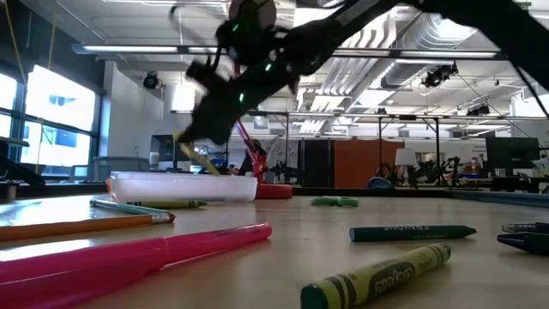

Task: Pick & place school supplies into a supply box
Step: Put the yellow pen into the orange supply box, then put the blue pencil into the orange supply box

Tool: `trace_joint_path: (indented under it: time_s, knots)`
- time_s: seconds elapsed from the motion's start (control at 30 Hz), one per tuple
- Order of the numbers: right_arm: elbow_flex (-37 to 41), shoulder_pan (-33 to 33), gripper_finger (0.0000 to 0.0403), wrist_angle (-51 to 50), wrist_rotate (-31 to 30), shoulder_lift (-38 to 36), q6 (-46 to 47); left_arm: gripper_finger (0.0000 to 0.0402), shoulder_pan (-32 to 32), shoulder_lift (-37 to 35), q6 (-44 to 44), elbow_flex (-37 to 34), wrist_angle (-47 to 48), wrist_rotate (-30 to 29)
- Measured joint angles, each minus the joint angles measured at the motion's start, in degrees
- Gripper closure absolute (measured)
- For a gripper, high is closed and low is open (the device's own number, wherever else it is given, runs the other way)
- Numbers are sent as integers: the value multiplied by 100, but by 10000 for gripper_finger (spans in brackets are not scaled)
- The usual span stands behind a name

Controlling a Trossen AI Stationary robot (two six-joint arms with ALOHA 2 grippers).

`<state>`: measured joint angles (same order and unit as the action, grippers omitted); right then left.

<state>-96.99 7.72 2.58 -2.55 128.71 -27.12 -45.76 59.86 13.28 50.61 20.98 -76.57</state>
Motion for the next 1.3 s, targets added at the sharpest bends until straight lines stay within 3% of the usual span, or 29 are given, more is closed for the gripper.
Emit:
trace_joint_path:
  time_s: [0.13,0.23,0.4,0.67,0.83,1.0,1.1,1.2,1.3]
  knots:
    - [-1013,16,381,-1050,-68,672,-69,301,2,0,-15,0,18,54]
    - [-1459,4,365,-1333,-463,957,-325,301,1,0,-15,0,20,82]
    - [-1537,-21,325,-1352,-1129,1059,-508,301,0,0,2,0,15,144]
    - [-1543,-244,286,-1702,-1354,827,-441,301,0,-2,89,0,119,392]
    - [-1560,-593,285,-2649,-1375,375,-19,301,0,-17,1252,0,829,769]
    - [-1536,-831,284,-3714,-1680,25,410,301,0,-17,3208,2,2531,1569]
    - [-1543,-872,284,-4231,-1794,-292,723,301,0,31,3698,-23,3326,2188]
    - [-1419,-881,284,-4790,-1751,-617,932,301,2,39,3364,-304,3028,2671]
    - [-1115,-865,284,-5203,-1526,-1078,1182,301,4,40,2638,-799,1613,3249]
